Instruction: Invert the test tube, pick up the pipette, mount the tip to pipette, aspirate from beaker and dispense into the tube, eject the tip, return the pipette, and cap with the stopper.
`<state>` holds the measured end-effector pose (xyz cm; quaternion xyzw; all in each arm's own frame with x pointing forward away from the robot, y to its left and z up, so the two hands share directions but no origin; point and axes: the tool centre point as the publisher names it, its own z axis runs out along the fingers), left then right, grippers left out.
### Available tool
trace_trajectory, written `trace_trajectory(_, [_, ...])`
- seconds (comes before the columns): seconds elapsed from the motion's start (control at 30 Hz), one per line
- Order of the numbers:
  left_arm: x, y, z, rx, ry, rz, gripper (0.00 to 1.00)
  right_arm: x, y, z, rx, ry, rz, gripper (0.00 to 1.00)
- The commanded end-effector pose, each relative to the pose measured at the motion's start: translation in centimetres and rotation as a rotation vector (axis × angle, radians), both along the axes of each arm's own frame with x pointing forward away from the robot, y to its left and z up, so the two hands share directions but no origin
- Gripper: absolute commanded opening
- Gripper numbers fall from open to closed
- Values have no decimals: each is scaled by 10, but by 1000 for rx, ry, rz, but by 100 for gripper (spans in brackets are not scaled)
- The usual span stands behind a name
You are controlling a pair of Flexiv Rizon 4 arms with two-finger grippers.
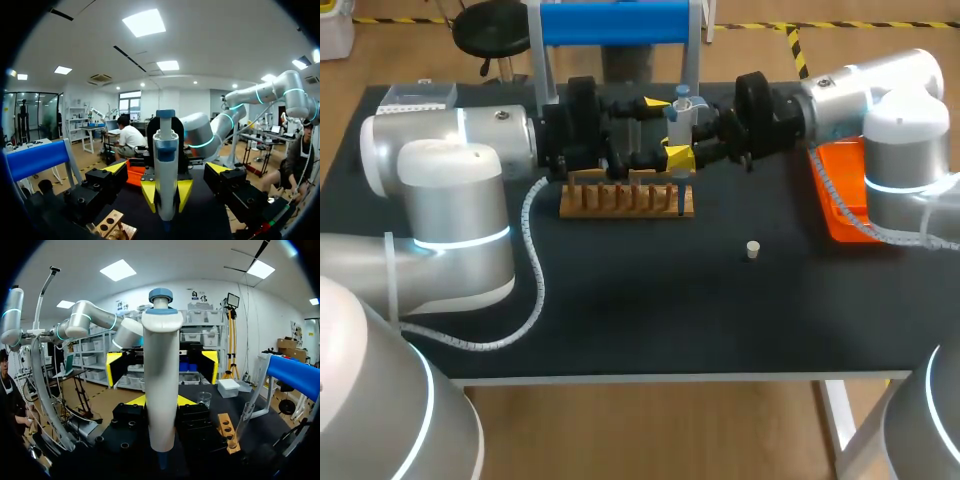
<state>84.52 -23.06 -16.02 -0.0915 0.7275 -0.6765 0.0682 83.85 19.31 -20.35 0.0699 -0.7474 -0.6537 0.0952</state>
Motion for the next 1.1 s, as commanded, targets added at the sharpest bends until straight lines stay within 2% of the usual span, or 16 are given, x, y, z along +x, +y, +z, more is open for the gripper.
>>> trace_trajectory(0.03, [-1, -2, -1, -2, -2, 6, 100, 1, 6, -1, -1, -3, -5, 0])
trace_trajectory(0.3, [-1, -2, -1, -2, -2, 6, 100, 4, 12, 2, 8, -7, -18, 0])
trace_trajectory(0.37, [-1, -2, -1, -2, -2, 6, 89, 4, 12, 3, 10, -7, -22, 0])
trace_trajectory(0.4, [-1, -2, -1, -2, -2, 6, 87, 4, 12, 3, 11, -7, -24, 0])
trace_trajectory(0.47, [-1, -2, -1, -2, -2, 6, 76, 4, 12, 3, 12, -5, -27, 0])
trace_trajectory(0.53, [-1, -2, -1, -2, -2, 6, 60, 4, 12, 3, 14, -4, -28, 0])
trace_trajectory(0.63, [-1, -2, -1, -2, -2, 6, 24, 4, 12, 3, 14, -3, -31, 0])
trace_trajectory(0.73, [-1, -2, -1, -2, -2, 6, 6, 4, 11, 2, 13, -2, -32, 0])
trace_trajectory(0.77, [-1, -2, -1, -2, -2, 6, 8, 4, 11, 2, 13, -2, -33, 0])
trace_trajectory(0.83, [-1, -2, -1, -2, -2, 6, 0, 4, 11, 2, 14, -1, -34, 0])
trace_trajectory(1.1, [-1, -2, -1, -2, -2, 6, 0, 4, 11, 2, 13, -3, -32, 0])
